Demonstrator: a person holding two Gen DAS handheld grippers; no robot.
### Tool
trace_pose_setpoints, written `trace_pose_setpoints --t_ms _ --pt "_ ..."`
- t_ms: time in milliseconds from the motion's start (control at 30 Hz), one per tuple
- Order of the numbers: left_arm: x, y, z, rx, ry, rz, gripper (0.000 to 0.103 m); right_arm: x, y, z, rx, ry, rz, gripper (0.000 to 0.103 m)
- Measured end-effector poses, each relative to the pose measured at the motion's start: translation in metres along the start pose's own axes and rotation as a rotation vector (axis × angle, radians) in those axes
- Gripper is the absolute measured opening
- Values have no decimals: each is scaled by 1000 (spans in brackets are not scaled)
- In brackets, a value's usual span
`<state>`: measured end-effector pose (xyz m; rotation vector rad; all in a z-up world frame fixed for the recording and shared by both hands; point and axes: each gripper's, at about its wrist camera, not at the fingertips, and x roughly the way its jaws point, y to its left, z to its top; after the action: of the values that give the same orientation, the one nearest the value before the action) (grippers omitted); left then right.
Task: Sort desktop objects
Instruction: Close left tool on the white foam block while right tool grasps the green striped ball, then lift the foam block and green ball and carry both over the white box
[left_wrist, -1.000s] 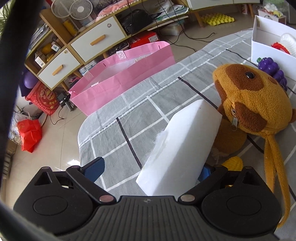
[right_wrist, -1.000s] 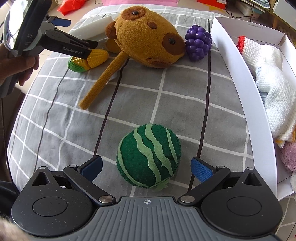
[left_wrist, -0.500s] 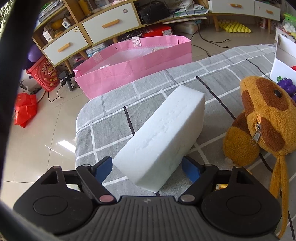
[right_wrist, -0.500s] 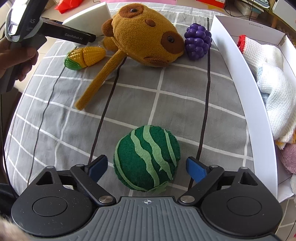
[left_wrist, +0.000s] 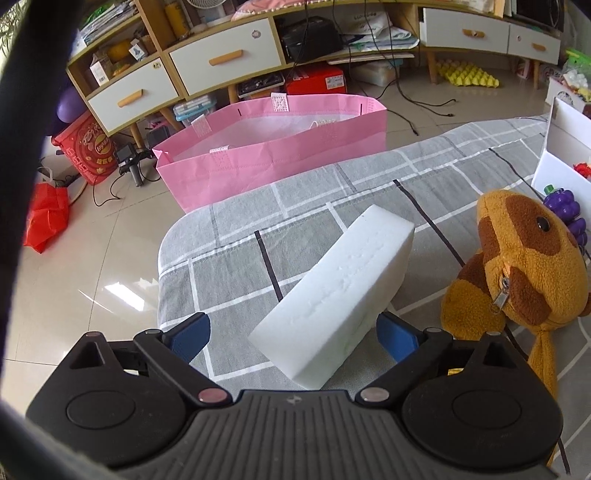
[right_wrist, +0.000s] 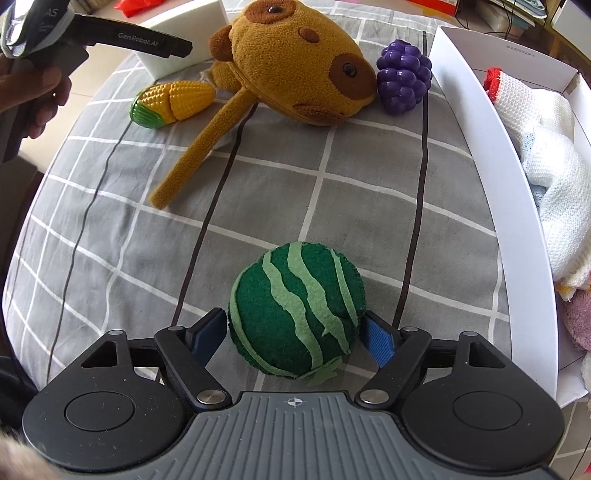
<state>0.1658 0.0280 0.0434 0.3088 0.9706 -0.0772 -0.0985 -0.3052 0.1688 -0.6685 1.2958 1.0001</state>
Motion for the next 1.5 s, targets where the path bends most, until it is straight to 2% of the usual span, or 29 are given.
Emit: trace_pose_setpoints --t_ms 67,133,200,267,333,400,700,833,933,1033,1500 --pt "2 0 2 10 10 -5 100 0 0 0 0 2 -2 82" --pt "3 1 4 20 17 -25 98 0 -1 0 -2 2 -2 81" --pt "5 2 6 33 36 -39 79 0 -1 -1 -1 4 3 78" --pt "6 0 8 50 50 -45 80 0 0 0 -12 7 1 77" --pt "8 -2 11 75 62 -61 72 0 1 0 -18 8 -3 77" --pt "10 -4 14 91 75 -87 57 1 3 0 -27 8 -8 76" --pt "5 -6 13 134 57 -148 38 0 4 -1 -41 5 -10 73" --pt "1 -7 12 119 34 -134 28 -1 4 -1 -40 2 -7 71" --pt "0 -4 14 76 31 -133 27 -2 4 -1 -39 -1 -2 70" --pt "1 -8 11 90 42 -141 27 -3 4 -2 -39 -1 1 69" --pt "6 -1 13 36 52 -150 29 -3 6 -3 -52 -1 2 69"
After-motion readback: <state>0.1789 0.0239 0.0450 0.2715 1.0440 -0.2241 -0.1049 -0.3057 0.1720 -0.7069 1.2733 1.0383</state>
